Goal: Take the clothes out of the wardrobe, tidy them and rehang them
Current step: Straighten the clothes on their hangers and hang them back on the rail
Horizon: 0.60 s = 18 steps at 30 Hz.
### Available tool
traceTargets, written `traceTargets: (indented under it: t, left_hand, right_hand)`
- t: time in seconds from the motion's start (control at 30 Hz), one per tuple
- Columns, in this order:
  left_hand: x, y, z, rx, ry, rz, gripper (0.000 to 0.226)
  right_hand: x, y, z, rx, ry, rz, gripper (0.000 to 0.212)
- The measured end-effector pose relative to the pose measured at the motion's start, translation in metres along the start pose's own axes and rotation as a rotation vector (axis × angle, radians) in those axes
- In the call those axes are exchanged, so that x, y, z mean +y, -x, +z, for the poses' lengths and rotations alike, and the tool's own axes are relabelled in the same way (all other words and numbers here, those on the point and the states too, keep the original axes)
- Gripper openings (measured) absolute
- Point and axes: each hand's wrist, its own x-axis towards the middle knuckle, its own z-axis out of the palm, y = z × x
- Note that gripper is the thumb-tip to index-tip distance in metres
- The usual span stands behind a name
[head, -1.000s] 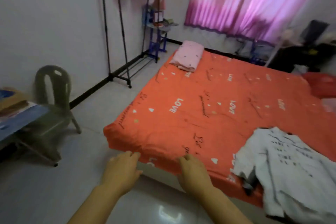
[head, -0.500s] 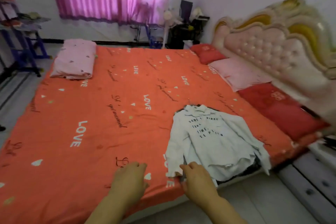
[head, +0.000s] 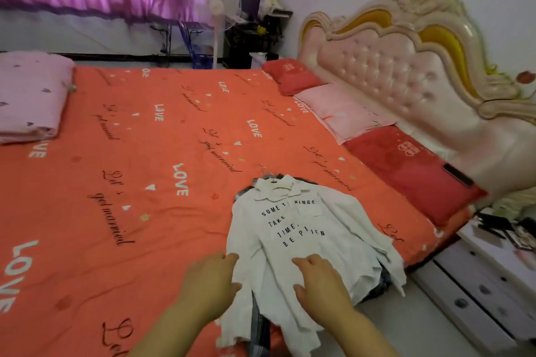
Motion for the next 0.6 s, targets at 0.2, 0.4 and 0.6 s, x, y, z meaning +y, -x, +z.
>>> traceTargets:
  t: [0.2,0.4,0.6]
  left_hand:
    - [0.028,-0.152,0.015,0.014,0.066,-0.124,0.053]
    - [0.057,-0.300,0.040,-0.043,0.146,-0.288,0.053]
    - [0.054,-0.404,0.077,-0.053,0.158,-0.382,0.052]
  right_hand:
    - [0.080,-0.167,-0.002,-0.057,-0.023,-0.094,0.049]
    - [0.155,-0.336,0.013,-0.187,-0.042,-0.160,0.048]
    - [0.186,-0.470,0.059,-0.248,-0.061,-0.216,0.045]
